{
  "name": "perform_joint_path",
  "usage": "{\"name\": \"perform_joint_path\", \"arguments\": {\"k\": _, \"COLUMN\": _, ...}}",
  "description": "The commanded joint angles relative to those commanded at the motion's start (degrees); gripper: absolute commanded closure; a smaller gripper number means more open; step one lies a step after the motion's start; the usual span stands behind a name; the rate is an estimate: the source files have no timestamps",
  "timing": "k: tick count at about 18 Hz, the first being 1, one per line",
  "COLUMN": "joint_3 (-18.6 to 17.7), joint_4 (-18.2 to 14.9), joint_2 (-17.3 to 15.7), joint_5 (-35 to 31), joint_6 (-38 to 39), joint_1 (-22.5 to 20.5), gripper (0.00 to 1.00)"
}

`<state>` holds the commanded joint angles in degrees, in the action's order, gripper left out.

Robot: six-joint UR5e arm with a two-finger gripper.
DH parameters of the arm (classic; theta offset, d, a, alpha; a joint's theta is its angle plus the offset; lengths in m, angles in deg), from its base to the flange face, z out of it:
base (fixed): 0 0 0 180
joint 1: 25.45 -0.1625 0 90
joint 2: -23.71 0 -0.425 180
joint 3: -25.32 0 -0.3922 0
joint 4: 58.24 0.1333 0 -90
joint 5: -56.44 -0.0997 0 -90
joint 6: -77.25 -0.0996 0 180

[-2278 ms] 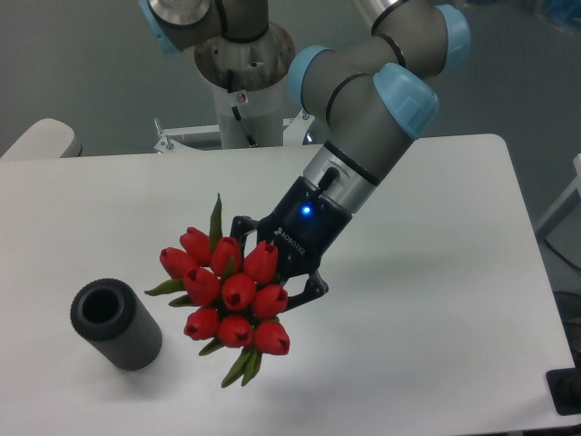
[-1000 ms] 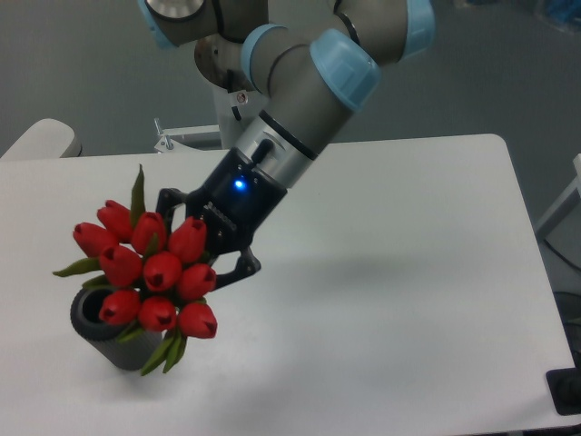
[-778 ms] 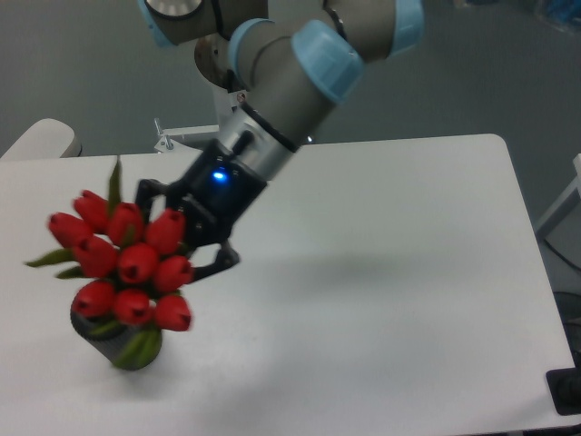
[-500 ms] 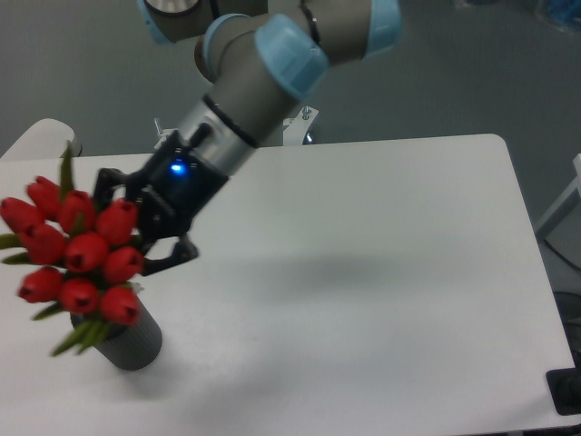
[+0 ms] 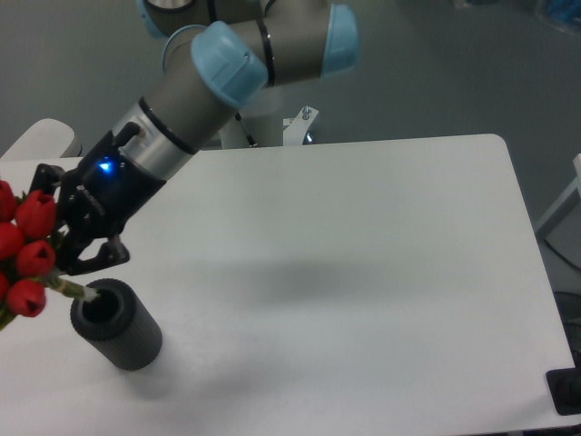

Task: Insert the flowers into the vase
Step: 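Lower the tulip stems down into the vase opening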

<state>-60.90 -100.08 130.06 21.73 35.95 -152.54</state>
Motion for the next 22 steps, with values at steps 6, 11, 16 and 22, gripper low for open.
{"name": "perform_joint_path", "arguments": {"k": 6, "joint_3": -1.1, "joint_4": 0.7, "joint_2": -0.3, "joint_5": 0.0, "joint_6": -1.2, "joint_1": -0.1, "gripper": 0.64}}
{"name": "perform_joint_path", "arguments": {"k": 11, "joint_3": -1.3, "joint_4": 0.7, "joint_2": -0.2, "joint_5": 0.0, "joint_6": -3.2, "joint_1": -0.2, "gripper": 0.64}}
{"name": "perform_joint_path", "arguments": {"k": 16, "joint_3": -2.8, "joint_4": 0.7, "joint_2": -0.2, "joint_5": 0.0, "joint_6": -6.5, "joint_1": -0.4, "gripper": 0.64}}
{"name": "perform_joint_path", "arguments": {"k": 22, "joint_3": -5.3, "joint_4": 0.8, "joint_2": -0.4, "joint_5": 0.0, "joint_6": -9.8, "joint_1": -0.5, "gripper": 0.64}}
